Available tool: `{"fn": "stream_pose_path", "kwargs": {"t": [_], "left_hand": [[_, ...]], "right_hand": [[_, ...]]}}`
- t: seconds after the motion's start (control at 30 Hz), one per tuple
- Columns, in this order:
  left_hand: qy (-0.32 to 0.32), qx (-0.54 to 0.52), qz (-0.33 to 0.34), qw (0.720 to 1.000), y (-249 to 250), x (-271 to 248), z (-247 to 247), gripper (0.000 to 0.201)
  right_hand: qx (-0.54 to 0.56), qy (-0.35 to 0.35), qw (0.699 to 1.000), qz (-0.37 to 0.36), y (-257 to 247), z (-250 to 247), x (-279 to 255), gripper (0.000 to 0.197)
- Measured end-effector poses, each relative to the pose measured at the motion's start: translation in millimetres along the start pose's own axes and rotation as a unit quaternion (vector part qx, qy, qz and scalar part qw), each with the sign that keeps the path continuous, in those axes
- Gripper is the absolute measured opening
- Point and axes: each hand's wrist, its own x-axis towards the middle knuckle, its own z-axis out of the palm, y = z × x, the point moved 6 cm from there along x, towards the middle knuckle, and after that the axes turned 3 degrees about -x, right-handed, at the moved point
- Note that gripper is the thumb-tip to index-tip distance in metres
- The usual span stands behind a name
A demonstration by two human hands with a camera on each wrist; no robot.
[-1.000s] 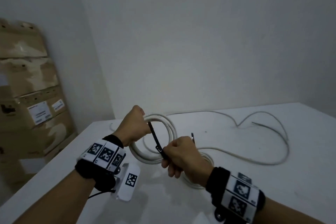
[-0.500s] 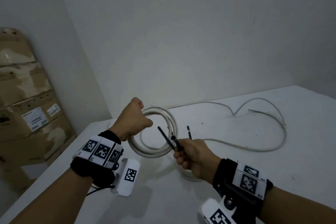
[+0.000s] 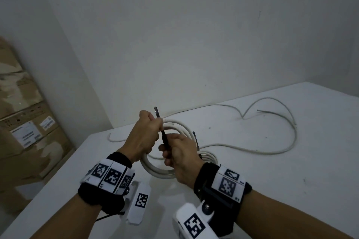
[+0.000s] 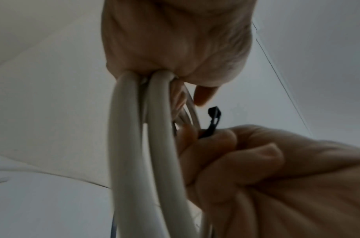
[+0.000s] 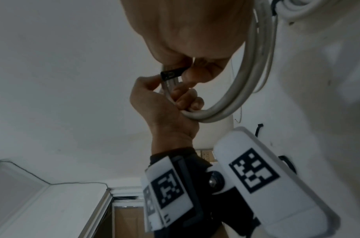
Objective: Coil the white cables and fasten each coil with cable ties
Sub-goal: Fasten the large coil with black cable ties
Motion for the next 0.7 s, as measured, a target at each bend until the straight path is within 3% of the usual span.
{"fn": "stream_pose_path", "kwargs": {"t": [0.07, 0.13, 0.33, 0.47, 0.53, 0.7], "left_hand": [[-0.001, -0.044, -0.041, 0.998, -4, -1, 4, 0.037], [0.001, -0.063, -0.059, 0.996, -6, -2, 8, 0.038], [0.015, -0.057, 0.018, 0.998, -1, -3, 13, 0.028], [-0.007, -0.066, 0.032, 0.997, -1, -2, 20, 0.027], [-0.019, -0.095, 0.018, 0.995, -2, -1, 24, 0.026], [-0.020, -0.096, 0.004, 0.995, -5, 6, 25, 0.024]], "right_hand": [[0.007, 0.002, 1.000, -0.018, 3, 0, 4, 0.017], [0.012, -0.005, 0.999, -0.031, 4, 2, 6, 0.020], [0.000, -0.041, 0.997, -0.058, -2, 0, 3, 0.029], [0.023, -0.037, 0.996, -0.079, -1, -5, 0, 0.015], [0.028, -0.052, 0.994, -0.095, -2, -6, 0, 0.019], [-0.101, -0.071, 0.978, -0.170, -10, -12, -6, 0.016]]}}
